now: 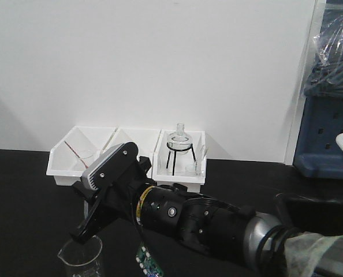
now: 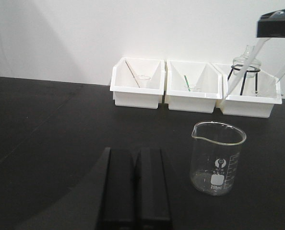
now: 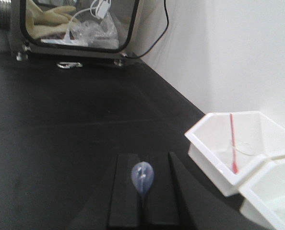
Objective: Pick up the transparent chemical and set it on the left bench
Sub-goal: 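Lower the held dropper into the empty beaker with the right gripper, then open the right gripper to release the dropper into the beaker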
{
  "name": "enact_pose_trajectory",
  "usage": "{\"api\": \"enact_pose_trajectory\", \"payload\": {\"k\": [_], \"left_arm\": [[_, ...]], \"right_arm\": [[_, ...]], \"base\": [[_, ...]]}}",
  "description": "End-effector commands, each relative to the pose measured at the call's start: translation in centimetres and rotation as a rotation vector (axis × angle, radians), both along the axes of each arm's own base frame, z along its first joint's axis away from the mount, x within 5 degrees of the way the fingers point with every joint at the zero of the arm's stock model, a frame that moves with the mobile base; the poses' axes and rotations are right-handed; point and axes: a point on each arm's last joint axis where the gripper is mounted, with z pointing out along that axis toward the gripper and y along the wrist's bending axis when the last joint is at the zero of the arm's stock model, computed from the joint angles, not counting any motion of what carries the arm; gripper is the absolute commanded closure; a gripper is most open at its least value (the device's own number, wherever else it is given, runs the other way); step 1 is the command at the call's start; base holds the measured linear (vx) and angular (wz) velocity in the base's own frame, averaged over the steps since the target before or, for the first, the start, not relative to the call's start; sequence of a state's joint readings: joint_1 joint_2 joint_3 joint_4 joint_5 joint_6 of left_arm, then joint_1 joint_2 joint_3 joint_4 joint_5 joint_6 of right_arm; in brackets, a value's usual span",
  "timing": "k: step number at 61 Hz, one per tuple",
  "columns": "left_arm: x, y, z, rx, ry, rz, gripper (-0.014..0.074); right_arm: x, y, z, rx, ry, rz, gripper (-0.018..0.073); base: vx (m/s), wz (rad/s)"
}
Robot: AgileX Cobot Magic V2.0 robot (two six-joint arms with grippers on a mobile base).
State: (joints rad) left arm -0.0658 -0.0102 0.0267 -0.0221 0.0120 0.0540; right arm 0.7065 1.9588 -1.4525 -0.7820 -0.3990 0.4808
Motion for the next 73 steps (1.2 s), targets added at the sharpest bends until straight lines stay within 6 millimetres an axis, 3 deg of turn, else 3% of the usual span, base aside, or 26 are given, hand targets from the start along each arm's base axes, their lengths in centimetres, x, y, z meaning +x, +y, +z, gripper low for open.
{"api": "enact_pose_trajectory", "payload": {"k": [1, 8, 17, 27, 40, 50, 61, 66, 73], "left_arm": [[-0.1, 0.0, 0.3, -0.014, -0.081, -0.001, 0.0600], [-0.1, 0.0, 0.3, -0.014, -0.081, -0.001, 0.0600], [-0.1, 0.0, 0.3, -0.014, -0.081, -0.001, 0.0600], [-0.1, 0.0, 0.3, -0.014, -0.081, -0.001, 0.0600], [-0.1, 0.0, 0.3, -0.014, -0.081, -0.001, 0.0600], [-0.1, 0.0, 0.3, -0.014, -0.081, -0.001, 0.0600], [-0.1, 0.0, 0.3, -0.014, -0.081, -0.001, 0.0600], [-0.1, 0.0, 0.3, -0.014, -0.081, -0.001, 0.0600], [-0.1, 0.0, 0.3, -0.014, -0.081, -0.001, 0.0600]], "right_arm": [[-0.4, 0.4, 3.0, 0.140, -0.033, 0.049, 0.0557], [0.1, 0.8, 1.5, 0.135, 0.021, 0.044, 0.0544], [0.3, 0.8, 0.8, 0.122, 0.041, 0.034, 0.0478], [0.3, 0.8, 0.7, 0.136, 0.080, 0.026, 0.0347], [0.6, 0.5, 0.3, 0.097, 0.099, -0.017, 0.0093], [0.4, 0.0, 1.7, 0.126, 0.129, -0.043, 0.0043], [-2.8, -3.8, 6.3, 0.084, 0.097, -0.134, 0.0065], [-5.8, -6.8, 7.8, 0.071, 0.095, -0.171, 0.0076], [-10.3, -11.0, 8.1, 0.051, 0.093, -0.197, 0.0086]], "base": [[0.00, 0.00], [0.00, 0.00], [0.00, 0.00], [0.00, 0.00], [0.00, 0.00], [0.00, 0.00], [0.00, 0.00], [0.00, 0.00], [0.00, 0.00]]}}
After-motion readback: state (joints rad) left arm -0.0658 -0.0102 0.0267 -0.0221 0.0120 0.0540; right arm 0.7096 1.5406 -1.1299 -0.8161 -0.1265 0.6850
